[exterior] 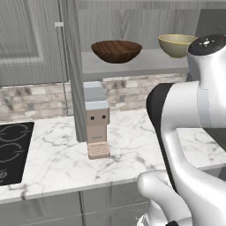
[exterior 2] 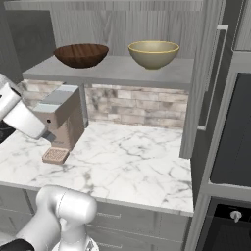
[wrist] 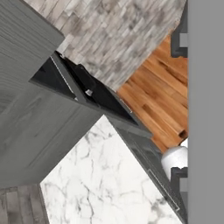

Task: Move the bowls from the cabinet to the plates on the dining table.

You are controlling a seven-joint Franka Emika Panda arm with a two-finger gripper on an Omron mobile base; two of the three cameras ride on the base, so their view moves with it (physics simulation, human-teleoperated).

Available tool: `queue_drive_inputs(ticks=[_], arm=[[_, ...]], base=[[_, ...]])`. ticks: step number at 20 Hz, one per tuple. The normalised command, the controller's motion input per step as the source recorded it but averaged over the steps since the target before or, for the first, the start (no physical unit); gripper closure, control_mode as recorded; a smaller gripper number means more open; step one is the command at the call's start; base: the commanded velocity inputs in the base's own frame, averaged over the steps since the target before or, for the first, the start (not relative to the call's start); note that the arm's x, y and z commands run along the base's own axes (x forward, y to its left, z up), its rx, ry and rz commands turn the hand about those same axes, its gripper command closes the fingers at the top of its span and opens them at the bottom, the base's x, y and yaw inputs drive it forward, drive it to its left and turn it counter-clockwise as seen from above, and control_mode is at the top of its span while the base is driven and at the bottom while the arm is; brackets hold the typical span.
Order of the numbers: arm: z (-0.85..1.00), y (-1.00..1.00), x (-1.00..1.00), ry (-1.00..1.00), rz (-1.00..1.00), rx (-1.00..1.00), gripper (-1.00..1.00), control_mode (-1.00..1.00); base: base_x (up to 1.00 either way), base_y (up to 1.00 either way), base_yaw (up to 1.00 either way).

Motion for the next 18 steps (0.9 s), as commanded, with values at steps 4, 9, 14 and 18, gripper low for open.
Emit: queue_drive_inputs(ticks=[4, 9, 14, 18], arm=[[0.01, 0.06, 0.0, -0.1, 0.07, 0.1, -1.0, -1.0], [0.13, 0.01, 0.0, -0.03, 0.11, 0.08, -1.0, -1.0], [0.16, 0.0, 0.0, 0.0, 0.15, 0.05, -1.0, -1.0], [0.06, 0.01, 0.0, 0.0, 0.15, 0.08, -1.0, -1.0]], base=[[0.0, 0.0, 0.0], [0.0, 0.0, 0.0], [0.0, 0.0, 0.0], [0.0, 0.0, 0.0]])
